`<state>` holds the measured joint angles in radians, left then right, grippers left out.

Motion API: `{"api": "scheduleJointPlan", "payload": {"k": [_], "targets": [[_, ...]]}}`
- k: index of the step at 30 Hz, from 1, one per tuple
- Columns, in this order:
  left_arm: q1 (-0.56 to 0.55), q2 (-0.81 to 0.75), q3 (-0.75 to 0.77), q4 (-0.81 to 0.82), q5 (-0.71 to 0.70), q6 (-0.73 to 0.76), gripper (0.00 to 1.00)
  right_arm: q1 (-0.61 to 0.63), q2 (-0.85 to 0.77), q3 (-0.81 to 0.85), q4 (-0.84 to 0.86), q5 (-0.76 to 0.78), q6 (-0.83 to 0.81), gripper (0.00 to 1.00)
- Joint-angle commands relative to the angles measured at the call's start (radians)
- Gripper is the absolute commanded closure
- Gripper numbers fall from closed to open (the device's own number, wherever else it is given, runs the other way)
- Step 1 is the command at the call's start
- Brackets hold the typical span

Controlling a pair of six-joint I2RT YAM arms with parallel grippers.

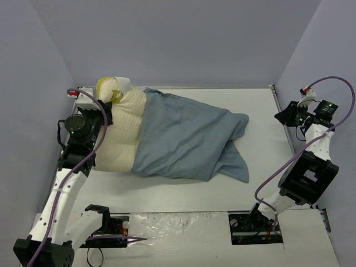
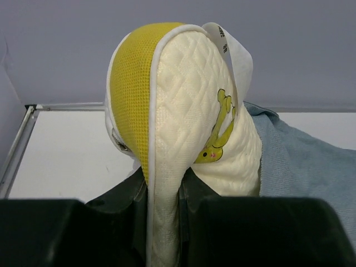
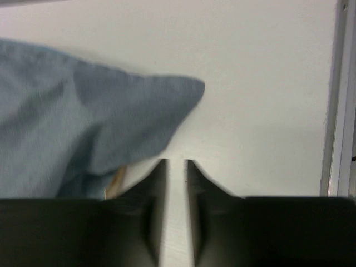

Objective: Remove the pillowcase from the pillow

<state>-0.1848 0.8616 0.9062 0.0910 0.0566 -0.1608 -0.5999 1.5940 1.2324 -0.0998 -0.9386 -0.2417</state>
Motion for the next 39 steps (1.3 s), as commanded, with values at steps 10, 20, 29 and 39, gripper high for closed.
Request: {"api": "scheduleJointPlan", "payload": {"k": [10, 20, 29, 39], "targets": [[0.128, 0.315, 0.283, -0.086, 0.24, -0.278, 0.56, 0.51, -0.13, -0.085, -0.78, -0.034, -1.227, 0.0], [0.212, 0.286, 0.438, -0.494, 0.206, -0.335, 0.06, 0.876, -0.429, -0.384, -0.365, 0.512, -0.942, 0.0], [0.206, -0.053, -0.002, -0.62, 0.316, -0.808, 0.05, 0.818, -0.443, -0.404, -0.521, 0.566, -1.218, 0.03], [0.07, -0.151, -0.262, -0.634, 0.146, -1.077, 0.05, 0.7, -0.468, -0.464, -0.578, 0.498, -1.184, 0.09]]}}
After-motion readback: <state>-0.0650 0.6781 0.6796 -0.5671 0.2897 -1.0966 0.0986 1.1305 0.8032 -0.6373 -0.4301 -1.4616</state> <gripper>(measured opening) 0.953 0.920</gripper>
